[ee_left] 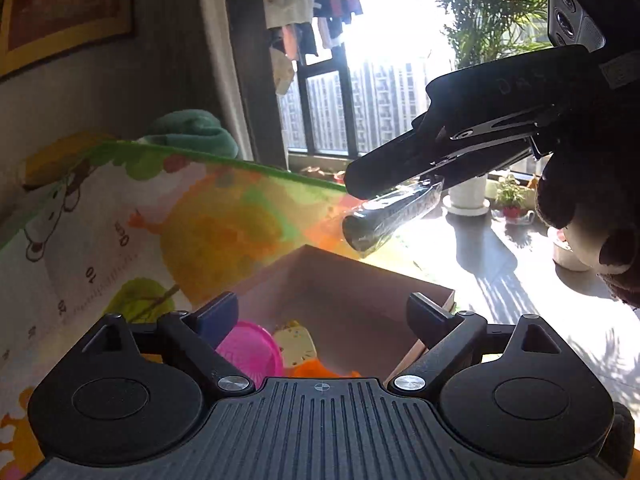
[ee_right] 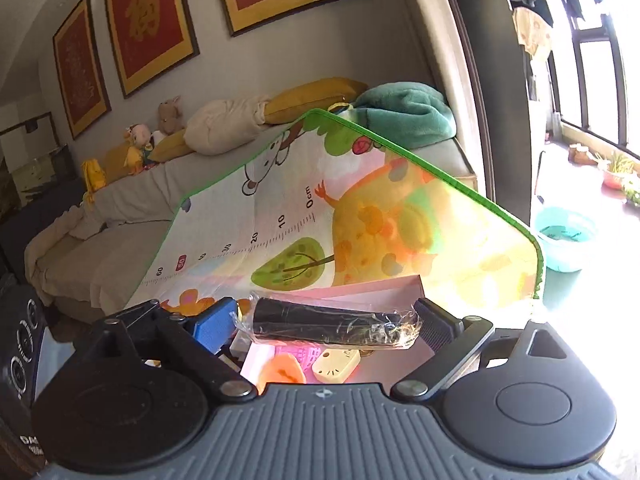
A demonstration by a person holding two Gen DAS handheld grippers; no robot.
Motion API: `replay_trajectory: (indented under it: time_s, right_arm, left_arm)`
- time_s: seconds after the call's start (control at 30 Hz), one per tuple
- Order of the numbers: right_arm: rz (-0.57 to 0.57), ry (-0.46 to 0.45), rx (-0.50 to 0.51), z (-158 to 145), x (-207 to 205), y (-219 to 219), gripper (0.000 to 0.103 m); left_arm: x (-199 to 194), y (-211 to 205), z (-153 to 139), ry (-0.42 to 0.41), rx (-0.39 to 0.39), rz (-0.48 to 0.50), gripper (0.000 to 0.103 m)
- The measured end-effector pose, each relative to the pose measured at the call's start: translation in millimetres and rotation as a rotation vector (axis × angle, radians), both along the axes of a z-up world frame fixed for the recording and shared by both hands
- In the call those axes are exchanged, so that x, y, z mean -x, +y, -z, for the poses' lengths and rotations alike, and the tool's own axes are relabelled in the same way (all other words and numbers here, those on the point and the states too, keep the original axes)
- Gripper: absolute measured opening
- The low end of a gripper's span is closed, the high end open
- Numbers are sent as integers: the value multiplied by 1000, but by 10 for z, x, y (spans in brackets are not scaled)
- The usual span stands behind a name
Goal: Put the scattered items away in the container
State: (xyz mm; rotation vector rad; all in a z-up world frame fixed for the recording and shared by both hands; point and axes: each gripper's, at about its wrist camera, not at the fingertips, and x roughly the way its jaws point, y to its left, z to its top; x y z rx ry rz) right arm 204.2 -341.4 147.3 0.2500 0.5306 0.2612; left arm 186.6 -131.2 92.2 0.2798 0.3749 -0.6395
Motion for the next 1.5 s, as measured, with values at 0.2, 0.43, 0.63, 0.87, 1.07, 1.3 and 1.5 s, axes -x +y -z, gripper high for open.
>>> replay_trajectory:
  time_s: [0.2, 0.43, 0.63, 0.87, 1.07, 1.3, 1.5]
  right_arm:
    - [19, 20, 3, 152, -24, -9, 103]
    - [-11, 24, 101, 155, 116, 480, 103]
    - [-147, -18, 225, 190, 94, 1335, 103]
    - [-308, 146, 330, 361, -542, 2342, 68]
    - [-229, 249, 366, 552, -1240, 2739, 61]
    - [-76, 236, 408, 836, -1739, 2849, 73]
    - [-345, 195, 477, 663, -1419, 3035, 50]
  left_arm:
    - [258, 317, 407, 95, -94, -21, 100]
    - [486, 730, 683, 112, -116, -135, 101]
    - [451, 1557, 687, 150, -18, -387, 103]
    - [436, 2101, 732, 217, 202, -490, 103]
    - [443, 2179, 752, 241, 287, -450, 103]
    - [432, 2263, 778, 266, 349, -450, 103]
    - [423, 2289, 789, 280, 367, -432, 103]
